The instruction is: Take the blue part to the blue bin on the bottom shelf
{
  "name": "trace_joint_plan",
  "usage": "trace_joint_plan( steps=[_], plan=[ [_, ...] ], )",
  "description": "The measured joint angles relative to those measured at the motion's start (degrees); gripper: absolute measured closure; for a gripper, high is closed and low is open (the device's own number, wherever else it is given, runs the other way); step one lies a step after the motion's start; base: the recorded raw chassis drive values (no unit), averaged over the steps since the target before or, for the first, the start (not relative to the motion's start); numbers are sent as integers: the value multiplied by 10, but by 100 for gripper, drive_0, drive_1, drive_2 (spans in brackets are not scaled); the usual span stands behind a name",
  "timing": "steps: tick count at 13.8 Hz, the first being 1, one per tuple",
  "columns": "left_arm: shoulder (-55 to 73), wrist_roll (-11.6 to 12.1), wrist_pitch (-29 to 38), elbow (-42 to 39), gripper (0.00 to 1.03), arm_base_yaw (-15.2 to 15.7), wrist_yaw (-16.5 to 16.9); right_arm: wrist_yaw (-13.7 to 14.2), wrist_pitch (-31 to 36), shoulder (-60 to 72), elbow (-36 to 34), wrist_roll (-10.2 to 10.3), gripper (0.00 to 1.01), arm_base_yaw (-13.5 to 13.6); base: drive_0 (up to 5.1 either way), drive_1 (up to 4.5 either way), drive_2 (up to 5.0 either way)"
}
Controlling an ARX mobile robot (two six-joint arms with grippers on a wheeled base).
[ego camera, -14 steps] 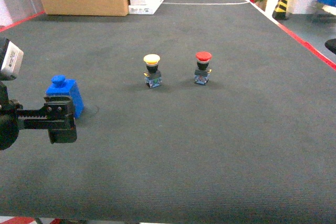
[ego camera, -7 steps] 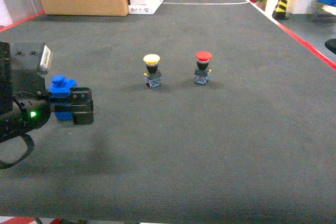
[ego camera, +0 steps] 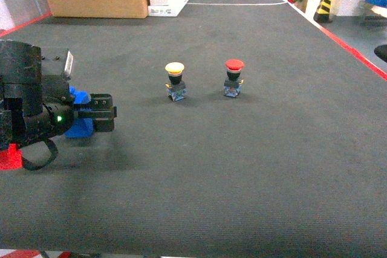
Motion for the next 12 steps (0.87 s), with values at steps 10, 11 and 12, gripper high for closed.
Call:
trace_joint_plan(
  steps=[10, 11, 12],
  plan=[
    [-166, 11, 203, -258, 59, 24, 1, 0, 0, 0, 0, 0, 3, 0, 0, 0, 0],
    [-257, 12, 181, -333, 59, 34, 14, 0, 0, 0, 0, 0, 3, 0, 0, 0, 0],
    [-371, 13, 128, -401, 59, 40, 19, 0, 0, 0, 0, 0, 3, 0, 0, 0, 0]
  ],
)
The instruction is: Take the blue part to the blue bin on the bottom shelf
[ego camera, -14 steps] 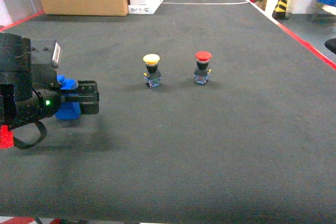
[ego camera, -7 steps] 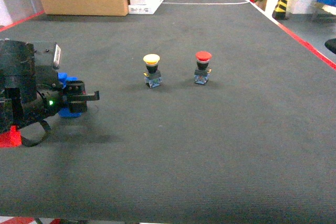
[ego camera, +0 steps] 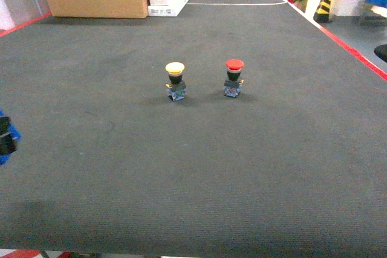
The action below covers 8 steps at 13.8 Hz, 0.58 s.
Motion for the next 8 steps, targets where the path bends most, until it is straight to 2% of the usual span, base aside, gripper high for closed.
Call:
trace_joint_plan(
  steps=[3, 4, 6, 8],
  plan=[
    [-313, -3, -187, -65, 59, -23, 1, 0, 0, 0, 0, 0, 3, 0, 0, 0, 0],
    [-422, -13, -279, -67, 59, -29, -8, 0, 0, 0, 0, 0, 3, 0, 0, 0, 0],
    [-624, -17, -449, -68, 59, -47, -42, 0, 0, 0, 0, 0, 3, 0, 0, 0, 0],
    [-761, -20, -579, -54, 59, -72, -54, 0, 0, 0, 0, 0, 3, 0, 0, 0, 0]
  ],
)
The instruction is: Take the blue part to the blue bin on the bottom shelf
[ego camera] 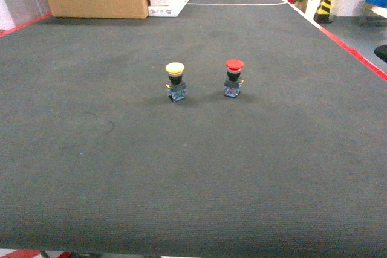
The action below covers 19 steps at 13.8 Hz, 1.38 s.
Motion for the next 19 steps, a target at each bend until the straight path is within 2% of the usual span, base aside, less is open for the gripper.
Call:
trace_joint_plan(
  steps=[3, 19],
  plan=[
    [-9, -7, -7, 4, 60, -1, -2, 0, 0, 0, 0, 0, 3, 0, 0, 0, 0],
    [-11, -8, -7, 5, 60, 0, -3, 0, 0, 0, 0, 0, 3, 0, 0, 0, 0]
  ],
)
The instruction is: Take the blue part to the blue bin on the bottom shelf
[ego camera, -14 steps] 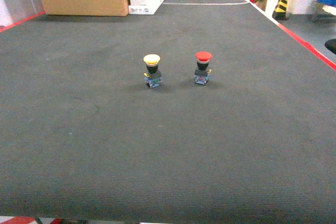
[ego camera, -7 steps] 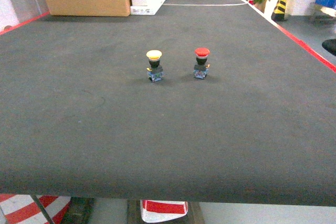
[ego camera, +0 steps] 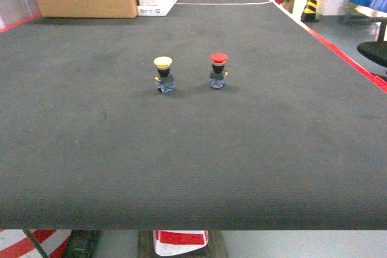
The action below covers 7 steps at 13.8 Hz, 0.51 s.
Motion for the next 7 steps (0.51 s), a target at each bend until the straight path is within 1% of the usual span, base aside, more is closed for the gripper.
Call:
trace_joint_plan(
  steps=[7],
  plan=[
    [1, 0, 0, 0, 60, 0, 0, 0, 0, 0, 0, 0, 3, 0, 0, 0, 0]
  ],
)
